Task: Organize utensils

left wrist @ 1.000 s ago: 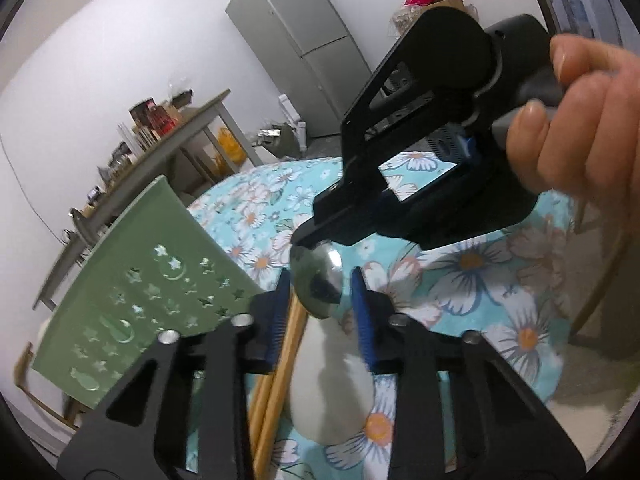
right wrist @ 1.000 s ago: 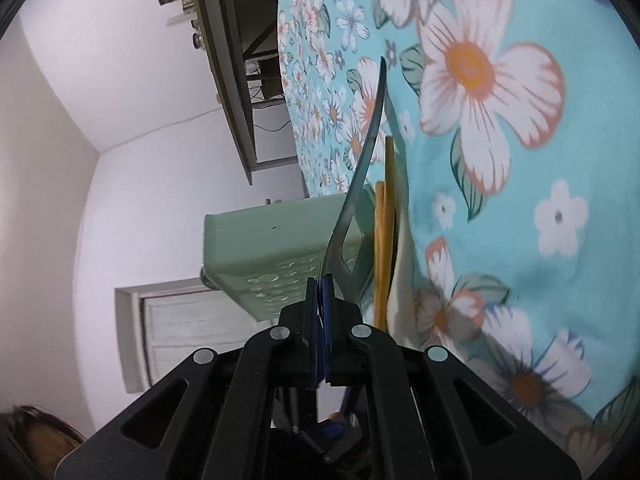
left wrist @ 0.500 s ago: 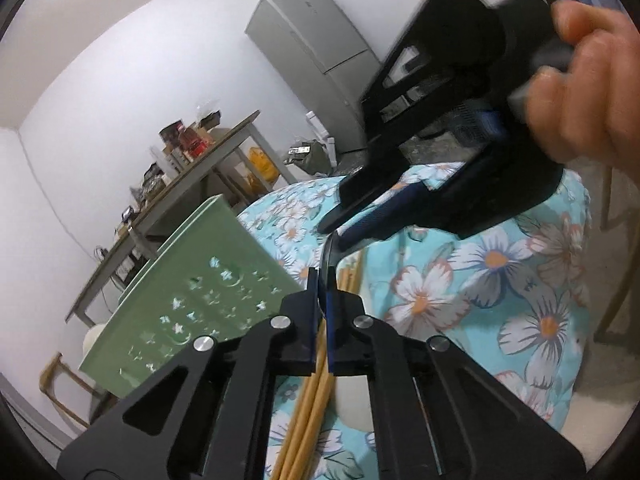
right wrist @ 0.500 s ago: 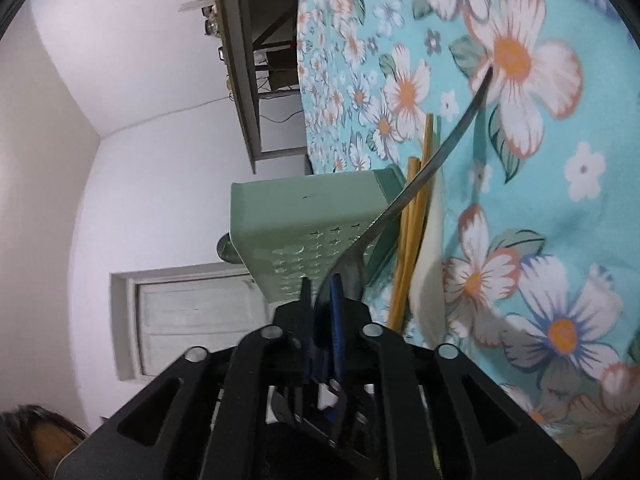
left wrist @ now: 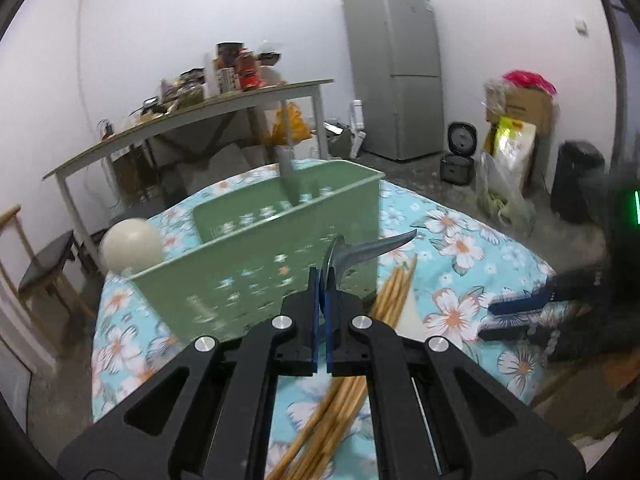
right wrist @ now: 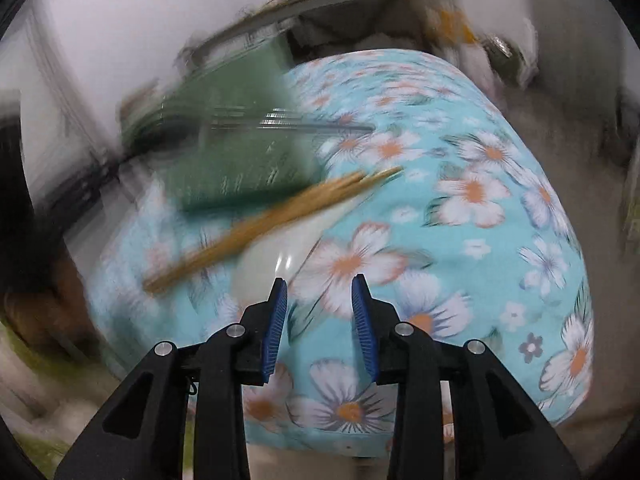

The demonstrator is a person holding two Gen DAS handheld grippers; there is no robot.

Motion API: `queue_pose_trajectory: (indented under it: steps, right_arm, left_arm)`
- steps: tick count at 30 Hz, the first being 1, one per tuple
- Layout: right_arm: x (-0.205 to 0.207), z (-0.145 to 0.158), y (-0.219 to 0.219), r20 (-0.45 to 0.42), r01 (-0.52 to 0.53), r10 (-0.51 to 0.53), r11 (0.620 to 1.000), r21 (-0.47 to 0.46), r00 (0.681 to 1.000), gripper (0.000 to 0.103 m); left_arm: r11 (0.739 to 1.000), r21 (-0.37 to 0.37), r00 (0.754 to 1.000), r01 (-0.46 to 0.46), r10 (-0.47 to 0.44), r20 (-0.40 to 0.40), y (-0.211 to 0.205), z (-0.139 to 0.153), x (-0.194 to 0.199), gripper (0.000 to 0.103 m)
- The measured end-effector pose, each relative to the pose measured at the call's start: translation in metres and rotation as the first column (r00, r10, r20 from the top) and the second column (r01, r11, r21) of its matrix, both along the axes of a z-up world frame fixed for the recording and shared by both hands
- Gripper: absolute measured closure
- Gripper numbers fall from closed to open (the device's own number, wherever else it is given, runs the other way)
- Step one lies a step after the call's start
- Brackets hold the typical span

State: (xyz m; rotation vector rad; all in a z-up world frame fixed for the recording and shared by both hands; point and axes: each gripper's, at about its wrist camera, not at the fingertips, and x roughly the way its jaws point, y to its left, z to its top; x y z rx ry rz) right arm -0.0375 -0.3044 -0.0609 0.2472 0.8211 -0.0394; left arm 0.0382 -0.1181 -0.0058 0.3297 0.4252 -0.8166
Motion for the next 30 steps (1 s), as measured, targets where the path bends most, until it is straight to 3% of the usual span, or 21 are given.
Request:
queue_pose_trajectory:
  steps: [2, 4, 6, 7, 10, 13, 18, 26, 30]
  right_arm:
    - [0.003, -0.009, 0.029, -0.020, -0.069, 0.066, 0.983, -0.170, 0.998, 0.070]
    - [0.006, -0.017, 0.056, -0.048, -0.148, 0.140, 0.924, -0.354, 0.989, 0.070]
    - [0.007, -0.021, 0.073, -0.070, -0.204, 0.193, 0.866, -0.457, 0.979, 0.070]
    - [0.009, -0.023, 0.081, -0.082, -0.225, 0.214, 0.831, -0.508, 0.973, 0.070]
    - [0.011, -0.030, 0.104, -0.161, -0.315, 0.283, 0.670, -0.673, 0.945, 0.070]
    - [0.017, -0.034, 0.116, -0.199, -0.346, 0.303, 0.576, -0.741, 0.932, 0.069]
    - [0.027, -0.039, 0.128, -0.219, -0.344, 0.297, 0.485, -0.804, 0.930, 0.068]
    - [0.035, -0.043, 0.132, -0.167, -0.283, 0.277, 0.459, -0.842, 0.946, 0.073]
    - [0.033, -0.046, 0.140, -0.124, -0.231, 0.273, 0.407, -0.884, 0.954, 0.080]
  left_arm:
    - [1.000, -0.014, 1.000, -0.019, 0.018, -0.011, 0.010, 0.004, 0.002, 0.101]
    - [0.999, -0.016, 0.999, -0.031, 0.031, -0.013, 0.013, 0.010, 0.010, 0.101]
    - [0.999, -0.014, 0.999, -0.040, 0.040, -0.011, 0.020, 0.011, 0.010, 0.101]
    - [0.999, -0.015, 0.999, -0.043, 0.043, -0.010, 0.024, 0.013, 0.009, 0.101]
    - [0.998, -0.021, 0.999, -0.051, 0.051, -0.014, 0.033, 0.016, 0.008, 0.101]
    - [0.997, -0.035, 0.998, -0.064, 0.063, -0.020, 0.041, 0.017, 0.009, 0.101]
    - [0.996, -0.057, 0.997, -0.072, 0.071, -0.027, 0.047, 0.019, 0.011, 0.101]
    - [0.994, -0.090, 0.997, -0.070, 0.068, -0.031, 0.058, 0.019, 0.012, 0.101]
    - [0.992, -0.105, 0.997, -0.073, 0.072, -0.014, 0.065, 0.025, 0.009, 0.101]
